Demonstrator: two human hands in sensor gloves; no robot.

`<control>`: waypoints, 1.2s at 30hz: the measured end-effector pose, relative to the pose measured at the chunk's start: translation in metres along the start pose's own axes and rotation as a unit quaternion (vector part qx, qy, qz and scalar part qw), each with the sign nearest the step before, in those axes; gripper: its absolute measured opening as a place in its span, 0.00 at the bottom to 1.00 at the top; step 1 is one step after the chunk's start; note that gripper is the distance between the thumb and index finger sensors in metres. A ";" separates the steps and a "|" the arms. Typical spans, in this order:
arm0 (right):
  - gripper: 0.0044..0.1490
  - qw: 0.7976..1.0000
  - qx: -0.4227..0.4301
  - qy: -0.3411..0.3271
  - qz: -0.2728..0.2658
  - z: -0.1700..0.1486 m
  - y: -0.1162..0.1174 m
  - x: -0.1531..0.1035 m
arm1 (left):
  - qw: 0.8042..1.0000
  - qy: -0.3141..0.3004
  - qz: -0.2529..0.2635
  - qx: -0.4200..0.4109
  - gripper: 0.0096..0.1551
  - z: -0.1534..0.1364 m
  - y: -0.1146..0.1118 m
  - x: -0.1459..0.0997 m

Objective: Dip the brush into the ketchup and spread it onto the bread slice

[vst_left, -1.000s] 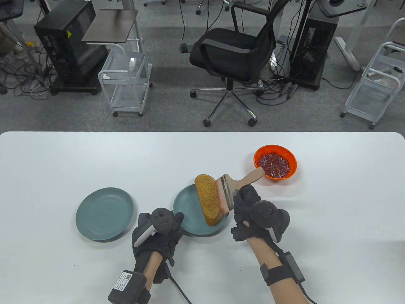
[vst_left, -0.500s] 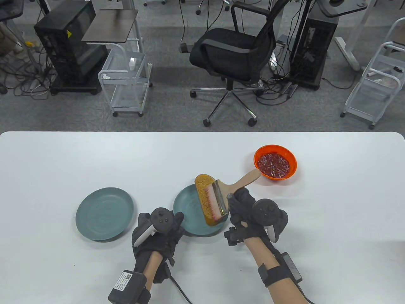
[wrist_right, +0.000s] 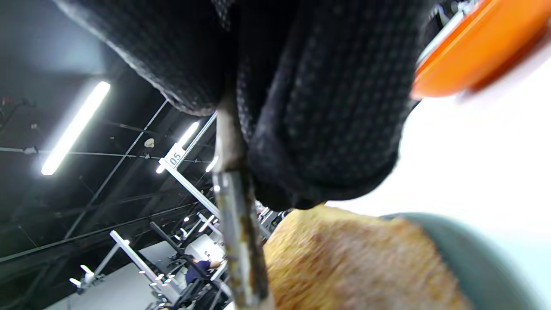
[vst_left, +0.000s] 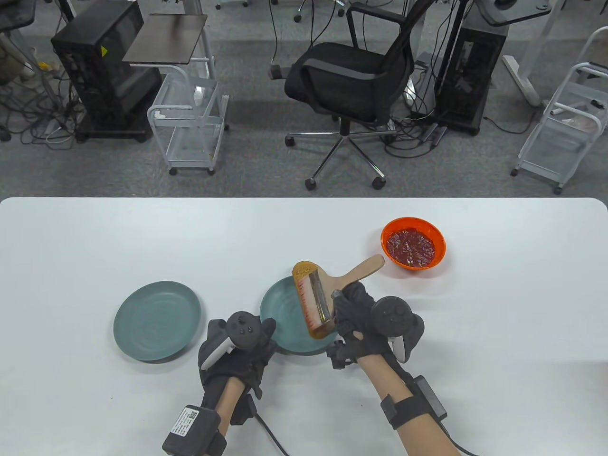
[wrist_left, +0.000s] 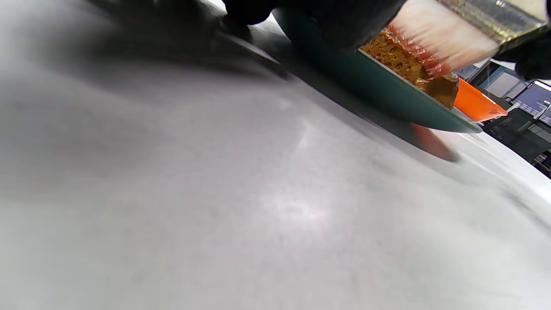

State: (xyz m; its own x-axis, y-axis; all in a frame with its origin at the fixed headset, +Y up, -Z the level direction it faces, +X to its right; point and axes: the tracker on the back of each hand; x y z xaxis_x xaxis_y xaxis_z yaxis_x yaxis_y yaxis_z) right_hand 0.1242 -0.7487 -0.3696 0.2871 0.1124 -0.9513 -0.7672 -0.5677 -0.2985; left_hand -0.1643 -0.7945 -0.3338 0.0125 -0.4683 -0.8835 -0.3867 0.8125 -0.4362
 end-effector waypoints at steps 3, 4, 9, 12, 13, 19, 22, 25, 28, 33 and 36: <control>0.29 0.998 -0.029 -0.020 -0.054 -0.002 -0.016 0.006 | 1.000 0.000 0.000 0.000 0.31 0.000 0.000 0.000; 0.29 0.997 -0.037 -0.025 -0.065 -0.002 -0.020 0.007 | 1.000 0.000 -0.001 -0.001 0.31 0.000 0.000 0.000; 0.28 0.999 0.032 -0.007 -0.032 0.005 -0.020 0.009 | 1.000 0.001 -0.001 0.001 0.31 0.001 0.000 0.000; 0.28 0.999 0.043 0.007 0.012 0.009 -0.004 0.007 | 1.000 0.000 0.000 0.001 0.31 0.000 0.000 0.000; 0.28 0.999 0.035 0.003 0.012 0.009 -0.001 0.006 | 1.000 0.000 0.000 0.001 0.31 0.000 0.000 0.000; 0.29 0.998 -0.041 -0.023 -0.038 0.007 -0.006 0.009 | 1.000 -0.003 -0.002 0.003 0.31 0.000 0.000 0.000; 0.29 0.993 -0.071 -0.053 -0.074 0.011 -0.019 0.008 | 1.000 -0.001 -0.003 0.006 0.31 0.001 0.000 0.000; 0.28 0.999 -0.018 -0.041 -0.029 0.012 -0.012 0.005 | 1.000 -0.001 -0.003 0.006 0.31 0.001 0.000 0.000; 0.29 0.999 0.016 -0.021 0.023 0.013 0.006 0.002 | 1.000 -0.002 -0.003 0.006 0.31 0.001 0.000 0.000; 0.29 0.999 -0.037 0.001 0.009 0.015 0.013 0.009 | 1.000 -0.002 -0.004 0.004 0.31 0.000 0.000 0.000; 0.29 0.999 -0.043 0.000 -0.024 0.016 0.000 0.015 | 1.000 -0.002 -0.003 0.005 0.31 0.001 0.000 0.000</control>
State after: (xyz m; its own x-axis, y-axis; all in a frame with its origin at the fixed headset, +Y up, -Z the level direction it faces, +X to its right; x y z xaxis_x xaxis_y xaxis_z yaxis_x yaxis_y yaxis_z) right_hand 0.1193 -0.7337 -0.3851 0.3224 0.1405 -0.9361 -0.7001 -0.6302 -0.3357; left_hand -0.1638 -0.7943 -0.3340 0.0182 -0.4718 -0.8815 -0.3780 0.8130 -0.4429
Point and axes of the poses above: the tracker on the back of each hand, its own z axis roughly to the thumb side, its own x axis roughly from the wrist to the fingertips, y = z × x, and after that the axes turned 15 degrees about y, right-handed
